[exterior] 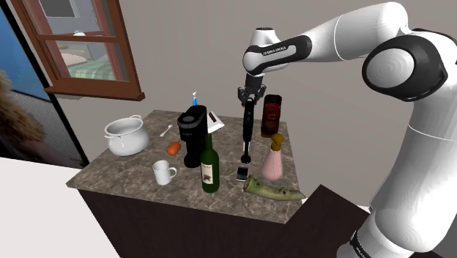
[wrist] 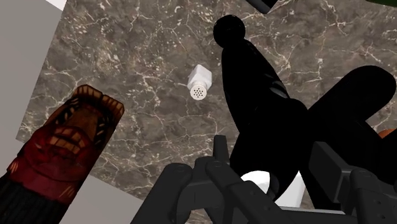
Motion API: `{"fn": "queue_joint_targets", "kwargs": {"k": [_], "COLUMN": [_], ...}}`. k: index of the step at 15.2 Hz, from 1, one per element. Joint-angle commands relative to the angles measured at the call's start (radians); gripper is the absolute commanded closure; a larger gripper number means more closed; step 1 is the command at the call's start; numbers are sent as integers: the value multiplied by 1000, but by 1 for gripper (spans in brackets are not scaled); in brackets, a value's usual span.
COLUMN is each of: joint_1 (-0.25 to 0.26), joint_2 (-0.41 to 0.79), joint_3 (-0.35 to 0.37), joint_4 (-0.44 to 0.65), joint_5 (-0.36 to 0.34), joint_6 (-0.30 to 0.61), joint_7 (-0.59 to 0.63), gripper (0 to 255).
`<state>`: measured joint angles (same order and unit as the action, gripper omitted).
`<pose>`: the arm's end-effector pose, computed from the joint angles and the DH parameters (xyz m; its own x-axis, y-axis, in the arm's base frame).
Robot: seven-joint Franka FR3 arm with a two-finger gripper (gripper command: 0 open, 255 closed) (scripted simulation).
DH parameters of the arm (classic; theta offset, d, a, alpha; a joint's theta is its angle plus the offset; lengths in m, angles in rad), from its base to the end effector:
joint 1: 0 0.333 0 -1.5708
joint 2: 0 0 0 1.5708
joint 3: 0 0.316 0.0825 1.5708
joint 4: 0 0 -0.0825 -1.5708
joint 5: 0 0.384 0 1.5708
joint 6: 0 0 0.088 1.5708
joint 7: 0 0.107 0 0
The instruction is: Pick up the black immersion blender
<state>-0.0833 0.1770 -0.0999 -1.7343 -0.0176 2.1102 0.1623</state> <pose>0.6236 -0.1125 0.4921 0.9253 -0.3216 0.2011 -0.3286 -0.9445 0.0017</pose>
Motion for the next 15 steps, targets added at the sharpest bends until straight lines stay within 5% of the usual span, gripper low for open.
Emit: {"fn": "queue_joint_targets", "kwargs": {"k": [1,15], "joint_1": [0,-1], "joint_2": [-3,-8], "joint_3": [0,-1], "joint_4": [23,180], "joint_5": [0,1], "joint_6": [-26,-188], "joint_7": [-1,-5], "gripper": [255,255]}}
